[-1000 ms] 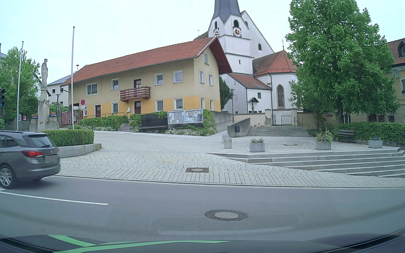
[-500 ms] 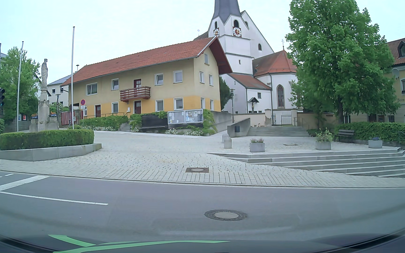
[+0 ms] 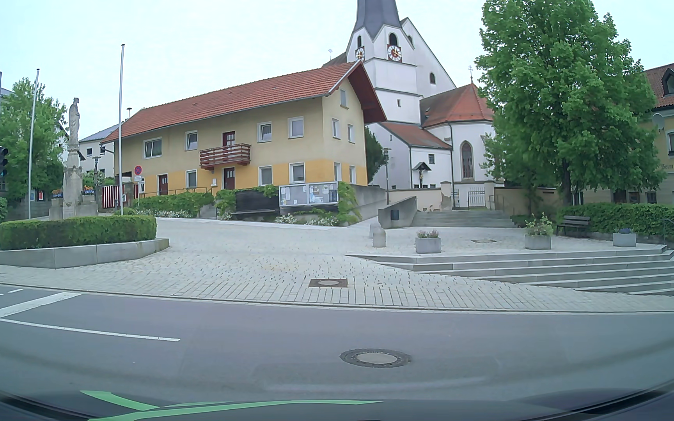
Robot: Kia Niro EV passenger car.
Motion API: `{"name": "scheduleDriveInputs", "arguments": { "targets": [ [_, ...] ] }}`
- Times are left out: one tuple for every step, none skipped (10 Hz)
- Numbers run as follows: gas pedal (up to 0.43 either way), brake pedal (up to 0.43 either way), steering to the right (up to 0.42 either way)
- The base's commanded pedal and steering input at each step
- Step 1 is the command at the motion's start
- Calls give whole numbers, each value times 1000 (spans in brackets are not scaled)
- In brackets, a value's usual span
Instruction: Follow the waypoints while adhering to traffic rules and regulations
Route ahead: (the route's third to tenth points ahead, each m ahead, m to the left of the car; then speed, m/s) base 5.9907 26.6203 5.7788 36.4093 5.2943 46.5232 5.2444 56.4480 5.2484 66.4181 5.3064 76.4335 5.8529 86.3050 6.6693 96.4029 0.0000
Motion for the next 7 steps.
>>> {"name": "scheduleDriveInputs", "arguments": {
  "targets": [
    [0, 287, 4],
    [0, 287, 4],
    [0, 287, 4],
    [0, 287, 4],
    [0, 287, 4],
    [0, 287, 4],
    [0, 287, 4]
  ]
}}
